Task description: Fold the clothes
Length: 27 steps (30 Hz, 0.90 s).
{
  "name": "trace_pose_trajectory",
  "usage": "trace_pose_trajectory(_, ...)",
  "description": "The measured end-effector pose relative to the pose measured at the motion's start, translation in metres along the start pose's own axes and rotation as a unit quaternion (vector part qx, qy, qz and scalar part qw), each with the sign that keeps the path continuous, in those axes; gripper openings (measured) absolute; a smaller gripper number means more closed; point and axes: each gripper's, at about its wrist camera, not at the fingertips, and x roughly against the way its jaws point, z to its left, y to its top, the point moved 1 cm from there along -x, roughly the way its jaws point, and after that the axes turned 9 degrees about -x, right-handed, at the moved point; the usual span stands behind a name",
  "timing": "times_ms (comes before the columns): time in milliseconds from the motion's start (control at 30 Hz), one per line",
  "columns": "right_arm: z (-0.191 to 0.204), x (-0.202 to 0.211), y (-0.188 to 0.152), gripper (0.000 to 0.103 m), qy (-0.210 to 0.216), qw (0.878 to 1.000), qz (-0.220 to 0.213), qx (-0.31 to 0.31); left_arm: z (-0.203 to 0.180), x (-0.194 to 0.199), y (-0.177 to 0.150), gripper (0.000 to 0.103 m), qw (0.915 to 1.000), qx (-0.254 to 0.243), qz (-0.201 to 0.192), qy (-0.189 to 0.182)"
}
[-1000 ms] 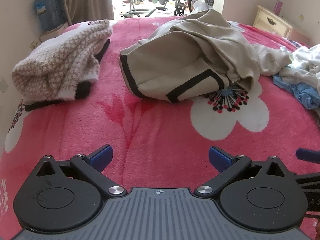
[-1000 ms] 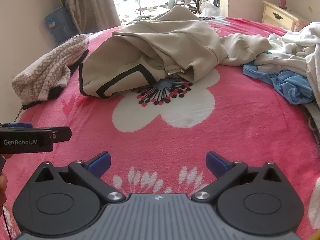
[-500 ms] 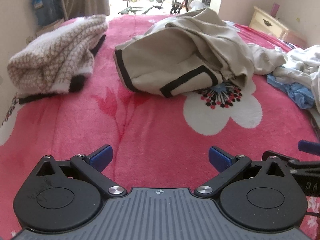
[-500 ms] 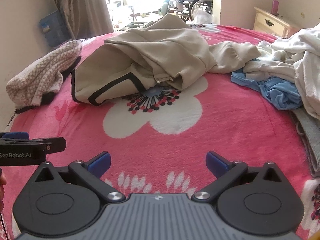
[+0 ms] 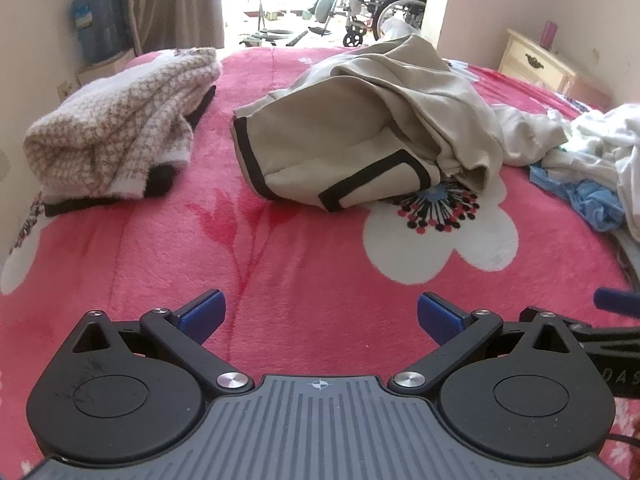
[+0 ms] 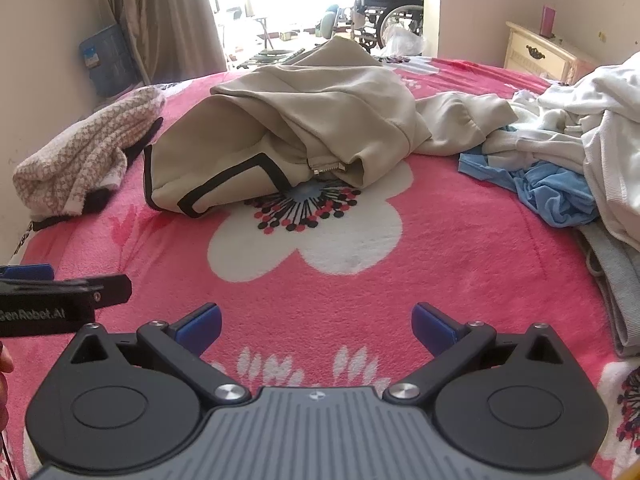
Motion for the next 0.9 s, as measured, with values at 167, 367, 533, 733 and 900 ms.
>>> trace_pose_trajectory(167,-0.0001,0.0009,-0.0005,0.103,-0.002,1.000,-0.003,0.001,-0.0024,-0.0028,-0.0032,0.103,0.9997,-0.011,0.012,0.019)
trace_pose_trajectory(367,0.0000,0.0011,-0.0014,0.103,-0.005,1.000,-0.003,-0.001,-0.0001,-0.0035,-0.0041,0.103,0.9996,-0.008,0.015,0.023)
trace_pose_trajectory(533,0.0000,0.0000,-0.0007,0.103,-0.008,1.000,-0.002,0.000,-0.0017,-0.0039,-0.0055,0.103,0.9995,-0.010,0.017,0.026)
trace_pose_trajectory(733,0.0002,-0.0007,-0.0021,0.103,-0.010,1.000,-0.002,0.000,-0.0006,-0.0046,-0.0053,0.103,0.9994,-0.006,0.019,0.027)
trace_pose_trajectory(900,0.0003,-0.0004,-0.0031,0.103,-0.011,1.000,-0.003,0.000,-0.0001,-0.0045,-0.0054,0.103,0.9994,-0.004,0.020,0.029)
